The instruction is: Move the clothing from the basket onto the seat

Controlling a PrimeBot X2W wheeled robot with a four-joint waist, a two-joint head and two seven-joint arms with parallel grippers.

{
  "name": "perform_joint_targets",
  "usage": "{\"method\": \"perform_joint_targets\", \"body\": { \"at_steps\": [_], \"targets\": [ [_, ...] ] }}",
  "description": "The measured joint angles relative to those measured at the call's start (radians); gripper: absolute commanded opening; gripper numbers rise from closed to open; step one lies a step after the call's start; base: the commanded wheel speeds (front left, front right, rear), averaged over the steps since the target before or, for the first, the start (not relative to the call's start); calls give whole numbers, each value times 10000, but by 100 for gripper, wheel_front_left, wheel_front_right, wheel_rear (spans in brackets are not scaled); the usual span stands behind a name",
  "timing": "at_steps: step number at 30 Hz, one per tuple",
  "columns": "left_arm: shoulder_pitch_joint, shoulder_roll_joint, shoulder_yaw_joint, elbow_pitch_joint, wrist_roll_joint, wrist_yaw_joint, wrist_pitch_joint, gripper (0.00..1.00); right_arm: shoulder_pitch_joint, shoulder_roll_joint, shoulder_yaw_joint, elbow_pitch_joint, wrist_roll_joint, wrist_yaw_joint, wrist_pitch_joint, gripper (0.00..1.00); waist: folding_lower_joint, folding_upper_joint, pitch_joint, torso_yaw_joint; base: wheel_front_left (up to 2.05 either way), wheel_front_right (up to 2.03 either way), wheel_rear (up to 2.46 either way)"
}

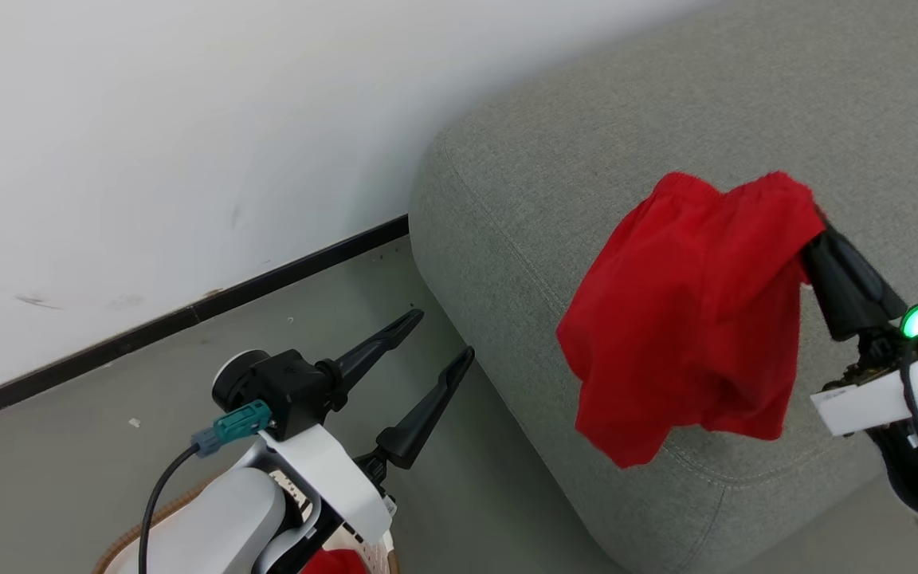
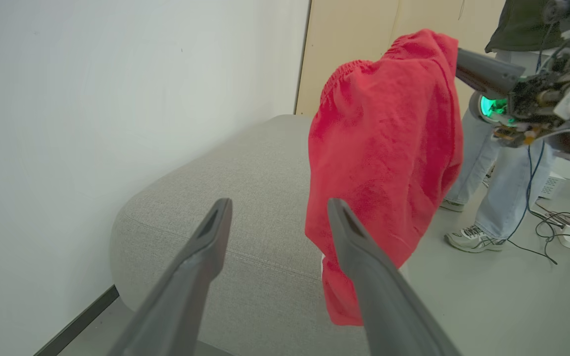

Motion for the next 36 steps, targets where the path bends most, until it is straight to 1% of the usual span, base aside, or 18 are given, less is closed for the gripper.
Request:
{"method": "perform_joint_targets", "body": {
  "at_steps": [6,11,13,21,24,29,36],
  "targets": [
    [1,117,-52,-167,58,29,15,100,-762,-316,-474,376,33,0,0,0,0,0,250,2,0,0,0],
    [6,278,-98,-324,59,81,201,100,-1348,-748,-757,928,59,0,-44,0,1,0,489,63,0,0,0],
    [13,374,-109,-380,73,88,295,100,-1568,-744,-922,1152,267,0,-59,0,0,0,595,96,0,0,0],
    [24,698,-153,-892,132,174,729,100,-2585,-1066,-926,2554,596,0,-71,0,0,0,1166,287,0,0,0],
    [28,775,-171,-1051,140,198,853,100,-3033,-1260,-811,2872,594,0,-71,0,0,0,1393,359,0,0,0],
    [29,989,-161,-1392,211,221,1003,100,-3883,-1361,-708,3438,591,0,-69,0,1,0,1798,490,0,0,0],
    [28,1296,44,-1896,261,395,1162,100,-4800,-1473,-1120,4631,366,0,-69,0,0,0,2395,696,0,0,0]
  ]
}}
